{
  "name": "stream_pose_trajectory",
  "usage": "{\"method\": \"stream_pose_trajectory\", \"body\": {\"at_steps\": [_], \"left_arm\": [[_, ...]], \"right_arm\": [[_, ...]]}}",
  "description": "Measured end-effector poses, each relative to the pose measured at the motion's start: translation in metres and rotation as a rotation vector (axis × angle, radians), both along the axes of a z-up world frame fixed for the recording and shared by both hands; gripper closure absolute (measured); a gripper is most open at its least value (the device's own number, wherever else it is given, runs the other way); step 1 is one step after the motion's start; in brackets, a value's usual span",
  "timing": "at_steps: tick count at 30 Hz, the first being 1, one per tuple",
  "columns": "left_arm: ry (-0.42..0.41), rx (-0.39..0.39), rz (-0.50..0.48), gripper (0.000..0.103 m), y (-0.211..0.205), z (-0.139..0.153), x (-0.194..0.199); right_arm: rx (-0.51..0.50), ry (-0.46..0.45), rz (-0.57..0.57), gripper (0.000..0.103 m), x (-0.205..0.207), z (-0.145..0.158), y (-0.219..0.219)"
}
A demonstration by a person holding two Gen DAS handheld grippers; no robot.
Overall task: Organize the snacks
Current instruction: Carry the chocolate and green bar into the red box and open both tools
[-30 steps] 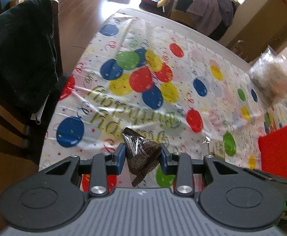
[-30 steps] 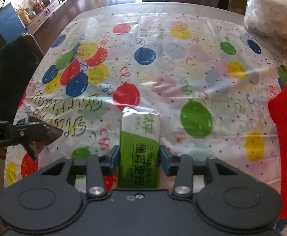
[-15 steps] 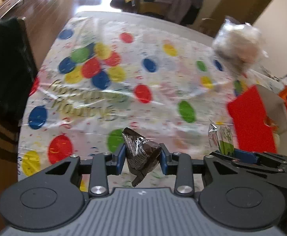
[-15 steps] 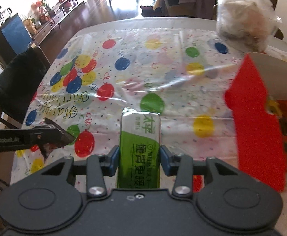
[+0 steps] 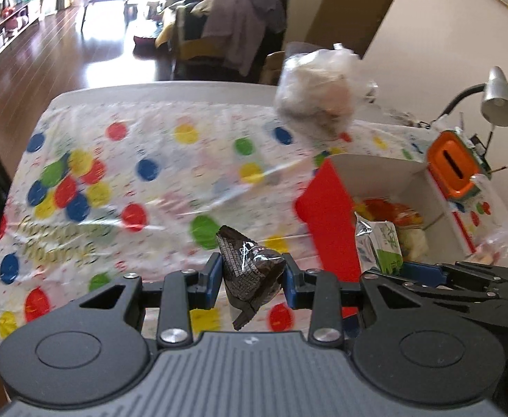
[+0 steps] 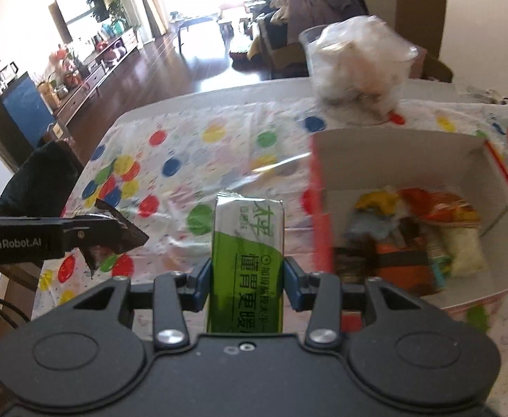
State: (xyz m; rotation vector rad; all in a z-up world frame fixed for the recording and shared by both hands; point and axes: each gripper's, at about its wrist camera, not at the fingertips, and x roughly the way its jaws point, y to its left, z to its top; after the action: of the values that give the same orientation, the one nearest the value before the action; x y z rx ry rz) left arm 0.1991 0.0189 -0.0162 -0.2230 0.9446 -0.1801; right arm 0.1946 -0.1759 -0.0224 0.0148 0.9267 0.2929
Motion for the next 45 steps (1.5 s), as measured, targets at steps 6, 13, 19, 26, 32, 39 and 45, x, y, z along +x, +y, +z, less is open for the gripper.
{"method": "stream_pose_trajectory", "body": {"at_steps": [6,13,19,26,32,39,45], "left_arm": [[-0.018,0.006,-0.036,0.068,-0.054,0.012,0.008],[-0.030,0.018,-0.076,0.068,-0.117,0.021,0.020],[-0.007,0.038,-0.110,0.068,-0.166,0.017,0.037],[0.046,0.065,-0.123,0.068,-0.202,-0.003,0.061],[0.102,0.105,-0.110,0.068,-0.219,-0.026,0.088],[0.156,0.144,-0.102,0.068,-0.232,-0.050,0.117],[0.194,0.180,-0.107,0.068,-0.240,-0.067,0.125]], "right_arm": [[-0.002,-0.034,-0.020,0.062,0.004,0.014,-0.051],[-0.004,-0.050,-0.043,0.062,0.017,0.018,-0.109],[-0.007,-0.037,-0.048,0.062,0.032,0.017,-0.157],[-0.029,-0.027,-0.063,0.062,0.054,0.004,-0.196],[-0.036,0.000,-0.043,0.062,0.083,-0.010,-0.211],[-0.084,0.056,-0.026,0.062,0.112,-0.037,-0.208],[-0.100,0.108,-0.026,0.062,0.117,-0.061,-0.205]]}}
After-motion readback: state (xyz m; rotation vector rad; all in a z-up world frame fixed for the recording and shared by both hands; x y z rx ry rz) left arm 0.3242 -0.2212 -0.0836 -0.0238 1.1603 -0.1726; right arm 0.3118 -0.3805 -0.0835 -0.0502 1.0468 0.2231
